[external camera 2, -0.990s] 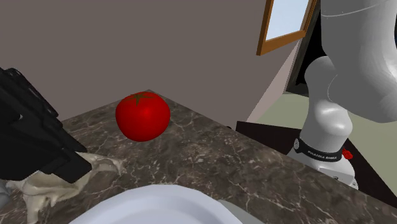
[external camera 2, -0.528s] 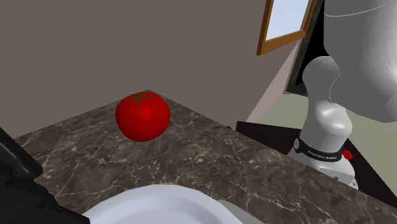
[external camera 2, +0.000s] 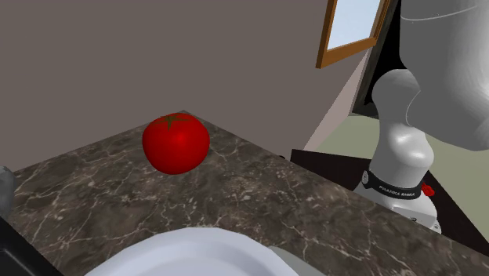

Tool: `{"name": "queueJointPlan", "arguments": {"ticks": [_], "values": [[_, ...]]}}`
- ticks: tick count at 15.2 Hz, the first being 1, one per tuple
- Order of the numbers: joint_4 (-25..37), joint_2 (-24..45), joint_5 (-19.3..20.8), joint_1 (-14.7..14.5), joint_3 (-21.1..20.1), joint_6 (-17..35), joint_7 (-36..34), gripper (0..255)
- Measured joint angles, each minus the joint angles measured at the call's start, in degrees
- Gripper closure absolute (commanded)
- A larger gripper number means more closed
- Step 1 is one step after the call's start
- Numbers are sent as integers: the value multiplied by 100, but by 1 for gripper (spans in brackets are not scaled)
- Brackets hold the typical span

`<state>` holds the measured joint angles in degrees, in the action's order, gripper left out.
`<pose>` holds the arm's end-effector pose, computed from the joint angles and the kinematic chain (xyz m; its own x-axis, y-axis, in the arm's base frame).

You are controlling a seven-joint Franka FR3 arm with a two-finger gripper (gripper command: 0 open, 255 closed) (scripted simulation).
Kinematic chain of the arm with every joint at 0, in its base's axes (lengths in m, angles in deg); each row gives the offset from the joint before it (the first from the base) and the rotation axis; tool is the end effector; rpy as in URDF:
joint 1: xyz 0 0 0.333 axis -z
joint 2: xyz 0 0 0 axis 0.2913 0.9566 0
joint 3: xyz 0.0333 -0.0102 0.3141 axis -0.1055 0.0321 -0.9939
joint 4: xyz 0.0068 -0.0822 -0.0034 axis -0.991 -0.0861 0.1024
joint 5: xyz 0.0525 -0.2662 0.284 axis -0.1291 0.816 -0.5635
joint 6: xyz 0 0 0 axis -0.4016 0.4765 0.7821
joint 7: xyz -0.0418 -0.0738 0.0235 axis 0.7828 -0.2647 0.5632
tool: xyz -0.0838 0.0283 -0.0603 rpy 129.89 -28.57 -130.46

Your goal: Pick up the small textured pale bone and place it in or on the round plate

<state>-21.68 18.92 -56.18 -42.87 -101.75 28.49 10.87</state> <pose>0.3960 0.5008 0.5009 0.5661 0.7679 -0.2997 0.7893 -0.6098 -0.0714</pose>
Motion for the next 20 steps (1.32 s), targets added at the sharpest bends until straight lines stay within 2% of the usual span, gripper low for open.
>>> {"name": "queueJointPlan", "arguments": {"ticks": [10,16,17,20], "values": [[-805,-29,4,123,30,765,38,255],[-827,-31,10,118,28,799,25,255],[-829,-31,9,119,28,801,27,0],[-843,-19,10,121,30,815,30,0]]}}
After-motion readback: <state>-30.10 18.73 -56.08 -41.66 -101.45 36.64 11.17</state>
